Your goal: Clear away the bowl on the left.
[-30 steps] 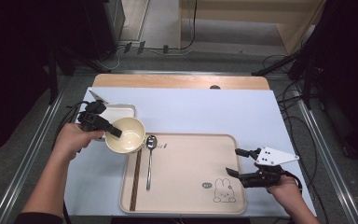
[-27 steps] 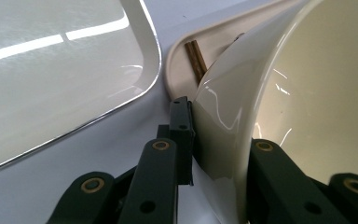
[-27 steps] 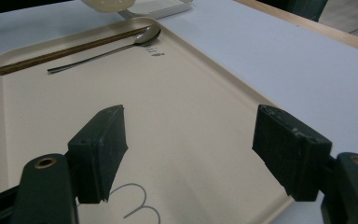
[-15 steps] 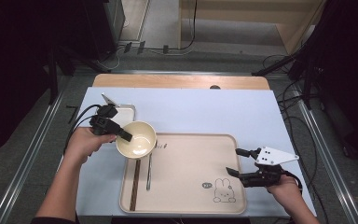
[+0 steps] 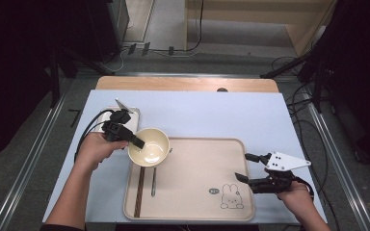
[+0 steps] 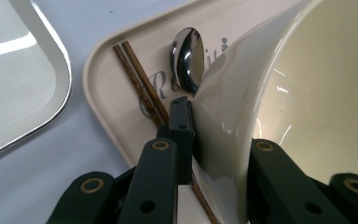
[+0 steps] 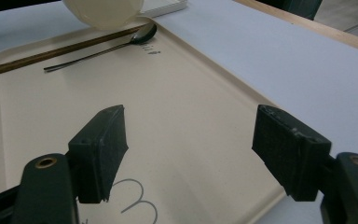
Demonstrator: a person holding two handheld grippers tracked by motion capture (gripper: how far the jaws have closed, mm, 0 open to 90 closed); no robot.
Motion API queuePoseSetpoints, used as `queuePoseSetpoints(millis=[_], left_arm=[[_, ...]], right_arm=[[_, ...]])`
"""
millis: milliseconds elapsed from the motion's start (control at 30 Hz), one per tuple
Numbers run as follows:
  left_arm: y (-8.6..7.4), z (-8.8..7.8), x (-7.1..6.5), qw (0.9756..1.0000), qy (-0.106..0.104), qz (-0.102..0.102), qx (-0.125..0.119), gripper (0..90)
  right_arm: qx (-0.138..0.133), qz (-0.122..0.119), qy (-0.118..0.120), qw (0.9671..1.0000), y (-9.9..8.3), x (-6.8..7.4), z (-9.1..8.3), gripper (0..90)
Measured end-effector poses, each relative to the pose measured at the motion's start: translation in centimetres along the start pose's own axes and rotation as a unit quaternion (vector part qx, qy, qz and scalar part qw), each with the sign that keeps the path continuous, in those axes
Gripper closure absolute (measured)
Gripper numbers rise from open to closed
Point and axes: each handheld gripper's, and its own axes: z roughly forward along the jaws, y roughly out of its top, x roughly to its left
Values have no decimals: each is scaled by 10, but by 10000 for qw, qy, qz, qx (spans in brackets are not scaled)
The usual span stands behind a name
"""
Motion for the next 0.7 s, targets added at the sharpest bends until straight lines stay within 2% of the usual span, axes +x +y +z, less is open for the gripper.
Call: queuePoseSetpoints(millis=[267, 400, 567, 700], left_arm=[[5, 18, -15, 9997, -63, 163, 162, 800], [6, 26, -22, 9994, -23, 241, 262, 793], [5, 36, -28, 9989, -170, 313, 301, 792], [5, 43, -33, 9984, -171, 347, 401, 783]], right_arm=[[5, -2, -17, 10000, -1, 0, -2, 260], [6, 32, -27, 10000, -2, 1, -4, 260], [0, 12, -46, 10000, -3, 1, -5, 260], [0, 20, -57, 10000, -3, 1, -5, 261]])
